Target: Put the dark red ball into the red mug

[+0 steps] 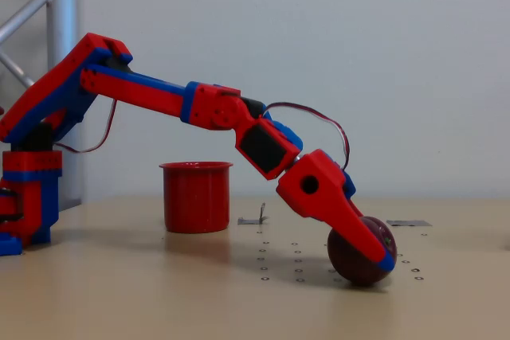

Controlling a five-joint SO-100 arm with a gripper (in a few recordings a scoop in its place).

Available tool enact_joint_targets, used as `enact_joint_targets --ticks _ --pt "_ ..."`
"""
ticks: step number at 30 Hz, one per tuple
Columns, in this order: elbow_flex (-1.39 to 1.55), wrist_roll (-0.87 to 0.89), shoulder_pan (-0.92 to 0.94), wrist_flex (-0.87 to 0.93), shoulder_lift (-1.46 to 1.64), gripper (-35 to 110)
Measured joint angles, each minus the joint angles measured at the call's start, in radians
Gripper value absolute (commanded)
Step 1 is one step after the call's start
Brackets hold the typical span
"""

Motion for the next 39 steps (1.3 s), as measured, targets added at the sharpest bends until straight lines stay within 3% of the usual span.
enact_joint_targets --ticks 29,33,39 --pt "-0.071 0.000 0.000 0.107 -0.015 29" --pt "-0.091 0.063 0.000 0.133 -0.015 29" --pt "-0.186 0.192 -0.040 0.311 -0.014 29"
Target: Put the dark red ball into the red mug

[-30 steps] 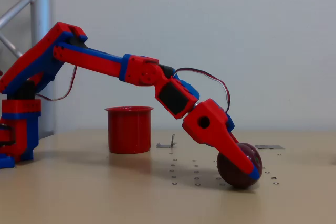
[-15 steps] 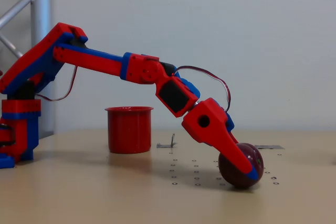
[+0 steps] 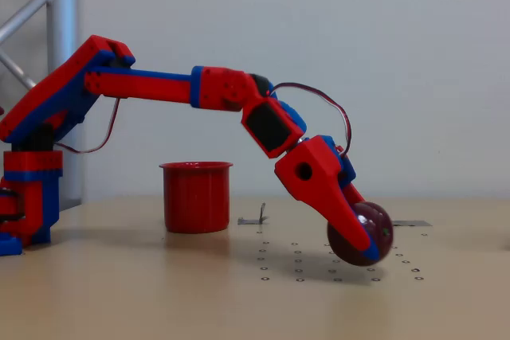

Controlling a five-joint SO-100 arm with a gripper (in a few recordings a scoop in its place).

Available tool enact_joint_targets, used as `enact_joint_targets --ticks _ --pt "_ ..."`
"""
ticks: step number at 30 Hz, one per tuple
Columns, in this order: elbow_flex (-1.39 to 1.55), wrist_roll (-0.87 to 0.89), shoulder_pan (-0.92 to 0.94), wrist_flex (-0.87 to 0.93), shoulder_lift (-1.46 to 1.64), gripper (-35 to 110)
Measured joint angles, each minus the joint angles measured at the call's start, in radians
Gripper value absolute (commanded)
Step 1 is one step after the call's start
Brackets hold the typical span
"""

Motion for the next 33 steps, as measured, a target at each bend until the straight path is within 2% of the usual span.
enact_joint_targets --ticks 6,16,25,33 --pt "-0.002 0.107 -0.094 0.164 0.015 29" --pt "-0.037 0.281 -0.229 0.437 0.423 29" --pt "-0.025 0.413 -0.291 0.723 0.522 28" --pt "0.083 0.499 -0.388 0.845 0.781 28"
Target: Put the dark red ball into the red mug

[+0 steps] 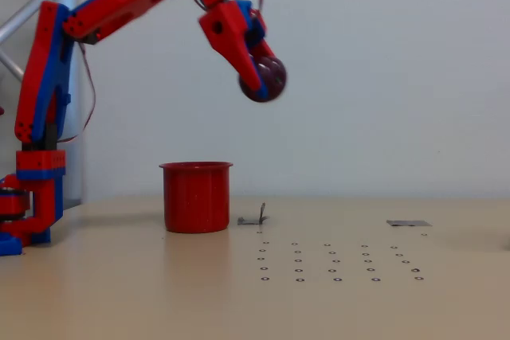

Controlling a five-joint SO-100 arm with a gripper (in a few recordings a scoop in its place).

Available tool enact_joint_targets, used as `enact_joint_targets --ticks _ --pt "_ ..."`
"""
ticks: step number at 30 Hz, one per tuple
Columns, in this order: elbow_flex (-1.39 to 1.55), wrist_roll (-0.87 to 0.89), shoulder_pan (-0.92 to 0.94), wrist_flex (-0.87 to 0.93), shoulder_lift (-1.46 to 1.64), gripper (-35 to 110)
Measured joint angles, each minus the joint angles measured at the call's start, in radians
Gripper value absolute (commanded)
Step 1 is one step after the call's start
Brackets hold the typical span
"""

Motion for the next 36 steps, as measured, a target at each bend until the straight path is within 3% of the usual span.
enact_joint_targets --ticks 20,36 --pt "0.609 0.058 -0.178 0.011 0.459 27" --pt "0.950 -0.126 -0.268 -0.149 0.603 27"
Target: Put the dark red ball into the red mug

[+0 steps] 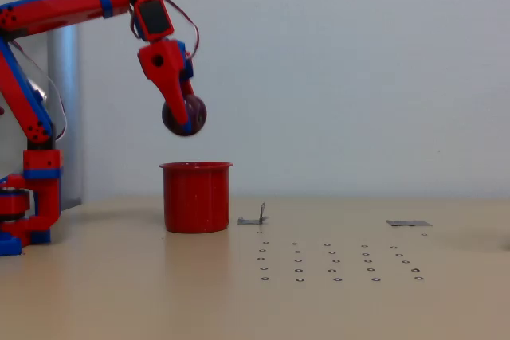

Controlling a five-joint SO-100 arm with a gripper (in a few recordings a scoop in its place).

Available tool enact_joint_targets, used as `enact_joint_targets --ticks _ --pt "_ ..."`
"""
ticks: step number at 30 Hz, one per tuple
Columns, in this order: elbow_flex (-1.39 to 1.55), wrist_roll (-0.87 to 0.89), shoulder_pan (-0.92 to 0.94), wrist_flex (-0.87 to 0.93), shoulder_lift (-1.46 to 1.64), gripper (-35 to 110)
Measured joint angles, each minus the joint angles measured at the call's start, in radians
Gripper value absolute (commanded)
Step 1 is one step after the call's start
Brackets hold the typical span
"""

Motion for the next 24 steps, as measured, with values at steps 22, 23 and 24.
enact_joint_targets --ticks 22,23,24 --pt "0.132 -0.190 0.000 -0.209 0.006 36" --pt "0.132 -0.204 0.000 -0.209 0.014 37" --pt "0.132 -0.210 0.002 -0.209 0.015 37"
